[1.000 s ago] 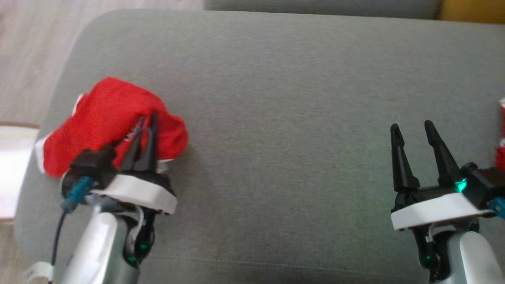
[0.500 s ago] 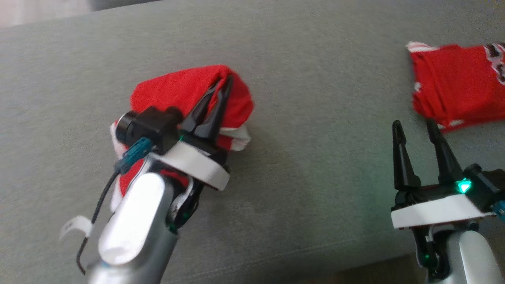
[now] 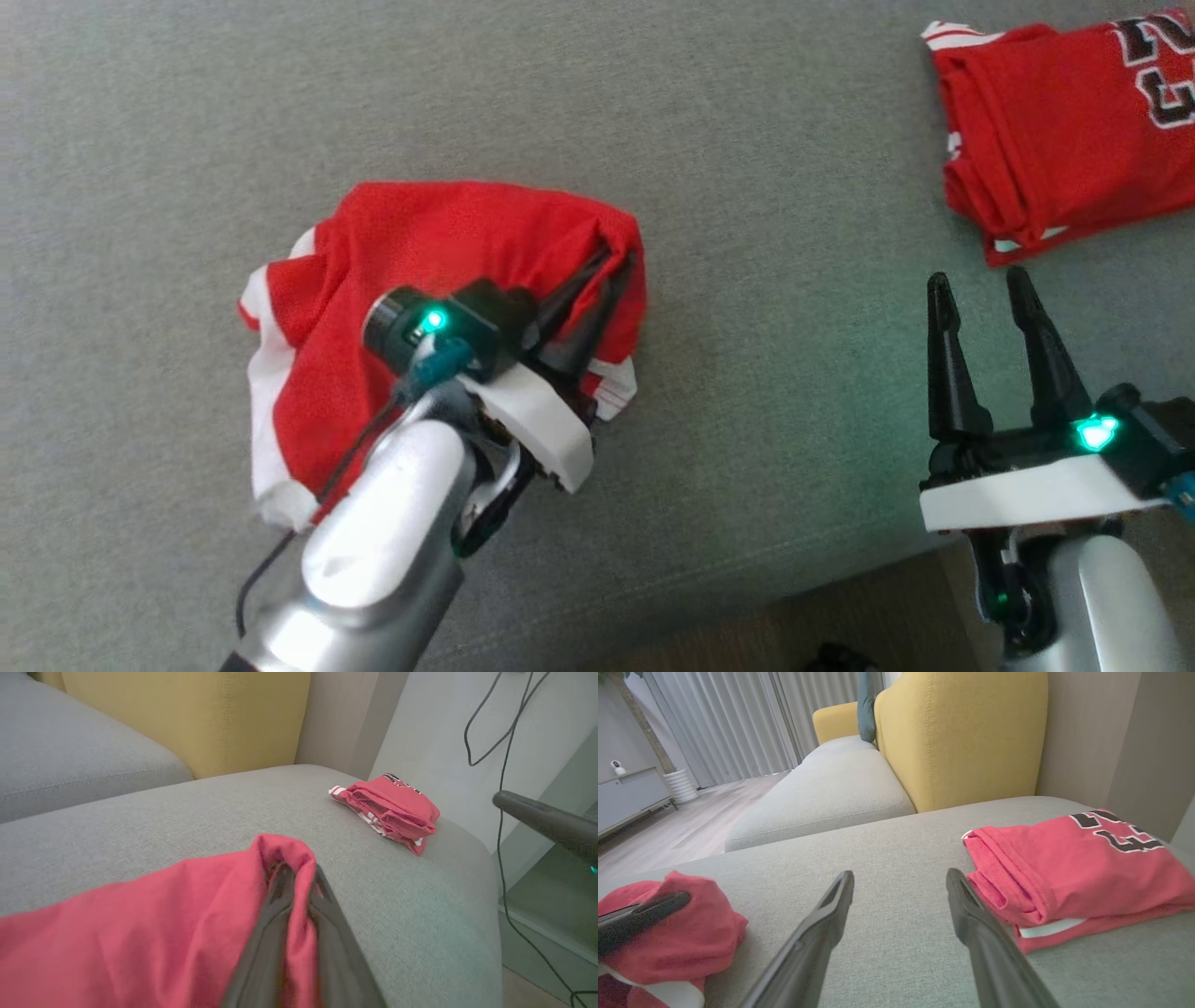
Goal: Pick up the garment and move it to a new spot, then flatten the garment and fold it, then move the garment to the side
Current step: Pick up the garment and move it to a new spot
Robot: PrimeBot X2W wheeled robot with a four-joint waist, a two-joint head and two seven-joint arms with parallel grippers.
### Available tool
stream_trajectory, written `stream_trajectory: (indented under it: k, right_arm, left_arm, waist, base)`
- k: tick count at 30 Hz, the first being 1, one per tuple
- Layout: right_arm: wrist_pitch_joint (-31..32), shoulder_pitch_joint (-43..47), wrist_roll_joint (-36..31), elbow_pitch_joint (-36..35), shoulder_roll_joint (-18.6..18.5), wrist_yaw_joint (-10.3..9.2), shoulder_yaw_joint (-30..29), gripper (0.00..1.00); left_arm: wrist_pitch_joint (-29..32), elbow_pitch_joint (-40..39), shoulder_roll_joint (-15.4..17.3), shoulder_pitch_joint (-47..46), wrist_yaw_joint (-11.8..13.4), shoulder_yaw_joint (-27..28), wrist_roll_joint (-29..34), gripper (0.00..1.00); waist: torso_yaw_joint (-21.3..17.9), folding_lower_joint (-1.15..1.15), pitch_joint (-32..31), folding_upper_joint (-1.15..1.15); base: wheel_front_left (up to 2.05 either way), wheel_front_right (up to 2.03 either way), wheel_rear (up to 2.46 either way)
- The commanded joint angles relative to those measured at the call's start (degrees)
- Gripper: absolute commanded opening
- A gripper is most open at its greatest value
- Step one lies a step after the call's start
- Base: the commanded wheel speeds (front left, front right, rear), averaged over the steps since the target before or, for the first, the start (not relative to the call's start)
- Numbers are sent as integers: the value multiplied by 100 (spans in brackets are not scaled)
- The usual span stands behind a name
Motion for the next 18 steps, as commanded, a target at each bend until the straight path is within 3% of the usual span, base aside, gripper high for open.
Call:
stream_trajectory:
  k: [1,7,18]
  right_arm:
    - [-35,-83,-2,-144,-29,-4,118,100]
    - [20,5,-137,-138,-29,-4,-10,100]
    - [184,-42,-286,-154,-29,-4,0,100]
  left_arm:
    - [-98,-186,58,-200,-16,57,109,100]
    - [-426,-809,332,78,81,17,241,100]
    - [-600,-1626,779,912,857,1117,-31,100]
  waist:
    - [98,0,-53,0]
    - [439,0,-246,0]
    - [1121,0,-605,0]
  base:
    - [0,0,0]
    - [0,0,0]
    - [0,0,0]
